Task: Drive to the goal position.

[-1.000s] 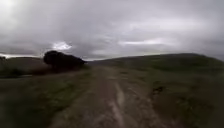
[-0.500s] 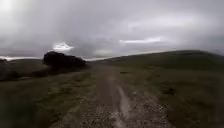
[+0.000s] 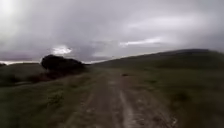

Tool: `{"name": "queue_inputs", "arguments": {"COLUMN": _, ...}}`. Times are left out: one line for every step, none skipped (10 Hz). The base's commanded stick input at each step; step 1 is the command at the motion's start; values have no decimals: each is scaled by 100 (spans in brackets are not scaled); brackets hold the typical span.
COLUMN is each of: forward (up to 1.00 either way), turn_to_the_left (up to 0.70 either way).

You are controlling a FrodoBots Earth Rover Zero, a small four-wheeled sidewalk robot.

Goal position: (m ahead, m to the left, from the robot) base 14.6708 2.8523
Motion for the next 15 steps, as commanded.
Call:
{"name": "queue_inputs", "arguments": {"forward": 70, "turn_to_the_left": 0}}
{"name": "queue_inputs", "arguments": {"forward": 70, "turn_to_the_left": 0}}
{"name": "queue_inputs", "arguments": {"forward": 70, "turn_to_the_left": -10}}
{"name": "queue_inputs", "arguments": {"forward": 70, "turn_to_the_left": -25}}
{"name": "queue_inputs", "arguments": {"forward": 70, "turn_to_the_left": -30}}
{"name": "queue_inputs", "arguments": {"forward": 70, "turn_to_the_left": -14}}
{"name": "queue_inputs", "arguments": {"forward": 70, "turn_to_the_left": 0}}
{"name": "queue_inputs", "arguments": {"forward": 70, "turn_to_the_left": 0}}
{"name": "queue_inputs", "arguments": {"forward": 70, "turn_to_the_left": 0}}
{"name": "queue_inputs", "arguments": {"forward": 70, "turn_to_the_left": 0}}
{"name": "queue_inputs", "arguments": {"forward": 70, "turn_to_the_left": 0}}
{"name": "queue_inputs", "arguments": {"forward": 70, "turn_to_the_left": 0}}
{"name": "queue_inputs", "arguments": {"forward": 70, "turn_to_the_left": 0}}
{"name": "queue_inputs", "arguments": {"forward": 70, "turn_to_the_left": 0}}
{"name": "queue_inputs", "arguments": {"forward": 70, "turn_to_the_left": 0}}
